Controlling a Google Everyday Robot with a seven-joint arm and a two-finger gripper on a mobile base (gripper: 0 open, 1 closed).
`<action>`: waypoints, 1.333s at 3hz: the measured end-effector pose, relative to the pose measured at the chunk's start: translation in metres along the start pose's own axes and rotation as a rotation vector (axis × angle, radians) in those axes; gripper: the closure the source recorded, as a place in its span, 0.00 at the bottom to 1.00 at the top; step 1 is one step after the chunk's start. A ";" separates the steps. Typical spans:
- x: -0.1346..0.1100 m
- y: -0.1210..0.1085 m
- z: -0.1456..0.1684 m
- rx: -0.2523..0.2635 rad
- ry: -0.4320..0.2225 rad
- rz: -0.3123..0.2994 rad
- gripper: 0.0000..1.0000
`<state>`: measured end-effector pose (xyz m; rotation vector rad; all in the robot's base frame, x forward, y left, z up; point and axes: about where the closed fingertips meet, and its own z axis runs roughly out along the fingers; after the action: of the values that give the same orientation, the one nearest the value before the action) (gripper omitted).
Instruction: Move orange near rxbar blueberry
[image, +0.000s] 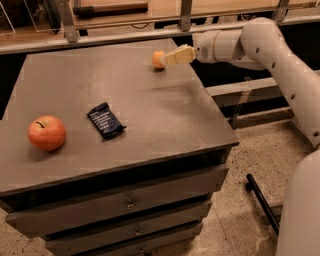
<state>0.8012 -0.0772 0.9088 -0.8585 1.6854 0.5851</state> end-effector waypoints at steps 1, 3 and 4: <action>0.015 0.007 0.034 -0.016 -0.033 0.019 0.00; 0.019 0.019 0.054 -0.051 -0.042 -0.055 0.00; 0.023 0.022 0.065 -0.057 -0.041 -0.075 0.00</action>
Offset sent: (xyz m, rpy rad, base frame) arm 0.0177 0.0466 -0.0326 -0.0245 -0.0997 0.0884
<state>0.8201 -0.0205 0.8682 -0.9403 1.5992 0.5976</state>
